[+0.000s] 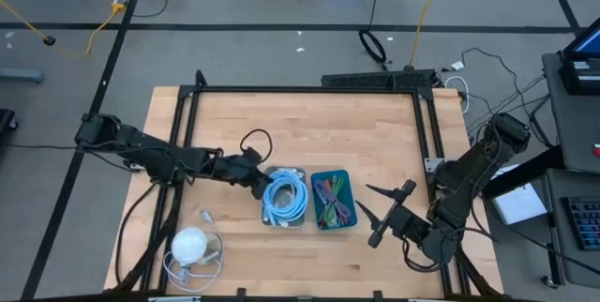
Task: Pick & Place USB Port
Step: Put the blue display cable into the gray bin
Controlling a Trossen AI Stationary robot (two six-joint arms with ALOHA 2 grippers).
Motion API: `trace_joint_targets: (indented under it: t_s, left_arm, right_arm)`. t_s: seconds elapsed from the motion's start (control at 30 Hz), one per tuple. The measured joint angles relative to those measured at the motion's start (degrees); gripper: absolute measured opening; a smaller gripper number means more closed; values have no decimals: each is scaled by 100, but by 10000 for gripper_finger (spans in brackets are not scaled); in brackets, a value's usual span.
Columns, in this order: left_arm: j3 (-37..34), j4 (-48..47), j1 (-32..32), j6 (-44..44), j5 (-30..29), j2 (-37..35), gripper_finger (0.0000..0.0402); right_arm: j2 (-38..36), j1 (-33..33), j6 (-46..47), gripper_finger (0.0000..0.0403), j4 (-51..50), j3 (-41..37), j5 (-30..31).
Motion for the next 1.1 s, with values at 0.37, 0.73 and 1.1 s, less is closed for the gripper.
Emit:
trace_joint_targets:
  t_s: [0.37,0.73,1.1]
  left_arm:
    - [-16,324,65,209,138,12,52]
    - [236,163,-131,339,-129,13,219]
    - [863,285,-424,1351,-445,-197,165]
  right_arm:
    - [1,-1,-81,212,0,0,19]
    - [-1,-1,-81,212,0,0,21]
    - [0,-1,-63,212,-8,0,29]
